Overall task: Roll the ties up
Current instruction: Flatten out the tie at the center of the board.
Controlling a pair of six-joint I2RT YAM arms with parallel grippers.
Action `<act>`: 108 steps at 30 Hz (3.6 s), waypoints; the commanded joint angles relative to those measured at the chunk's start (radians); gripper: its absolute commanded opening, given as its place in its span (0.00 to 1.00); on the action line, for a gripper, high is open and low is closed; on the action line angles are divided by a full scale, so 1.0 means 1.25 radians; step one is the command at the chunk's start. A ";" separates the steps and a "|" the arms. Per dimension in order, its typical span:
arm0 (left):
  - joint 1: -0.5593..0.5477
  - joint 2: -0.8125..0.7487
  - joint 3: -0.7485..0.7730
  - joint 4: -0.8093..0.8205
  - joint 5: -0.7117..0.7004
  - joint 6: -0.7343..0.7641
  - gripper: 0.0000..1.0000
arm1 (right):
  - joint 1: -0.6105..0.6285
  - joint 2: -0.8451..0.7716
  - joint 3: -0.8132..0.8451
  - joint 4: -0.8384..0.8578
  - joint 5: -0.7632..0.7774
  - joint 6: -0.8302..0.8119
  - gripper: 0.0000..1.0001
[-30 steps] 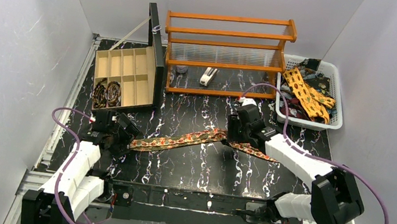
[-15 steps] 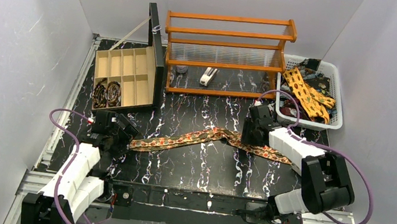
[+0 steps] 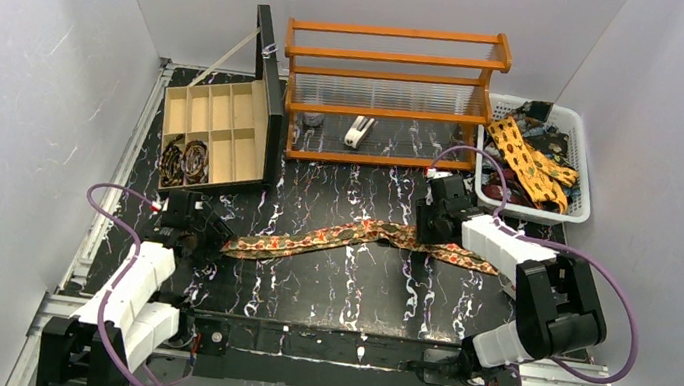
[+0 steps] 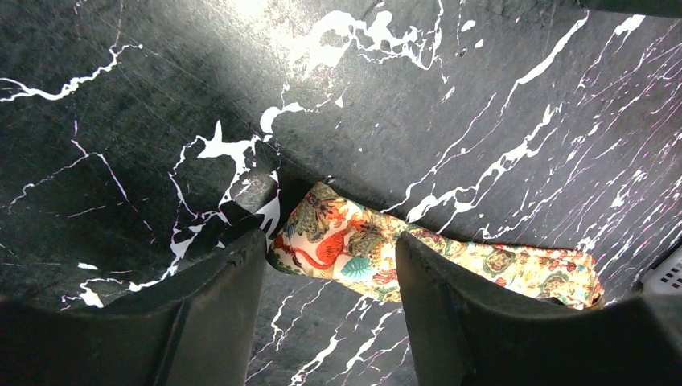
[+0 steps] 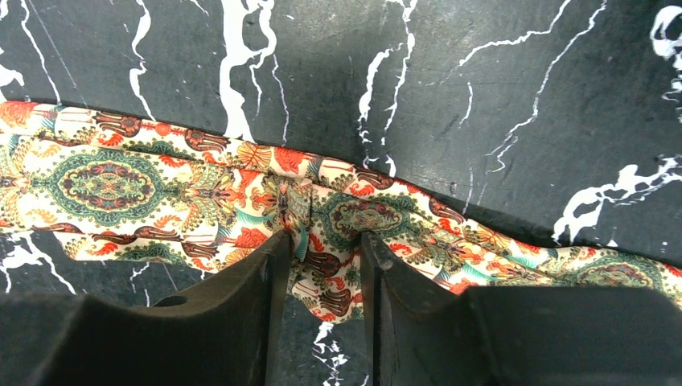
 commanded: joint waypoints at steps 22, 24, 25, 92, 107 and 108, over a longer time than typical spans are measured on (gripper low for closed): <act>0.004 0.023 0.021 0.071 -0.001 0.130 0.00 | 0.006 -0.021 -0.007 0.028 0.012 -0.088 0.46; 0.003 0.024 0.054 0.038 -0.027 0.131 0.00 | 0.022 -0.026 -0.013 0.038 -0.021 -0.100 0.47; 0.004 0.026 0.078 0.009 -0.062 0.131 0.00 | 0.033 -0.029 -0.015 0.042 -0.035 -0.109 0.47; 0.003 -0.038 0.094 -0.127 -0.170 0.045 0.79 | -0.050 -0.310 -0.003 0.132 -0.207 0.112 0.68; 0.004 -0.059 0.058 -0.127 -0.130 0.000 0.62 | 0.498 0.100 0.176 0.420 -0.231 0.034 0.29; 0.004 -0.063 0.055 -0.125 -0.135 -0.005 0.58 | 0.511 0.137 0.194 0.438 -0.232 0.042 0.27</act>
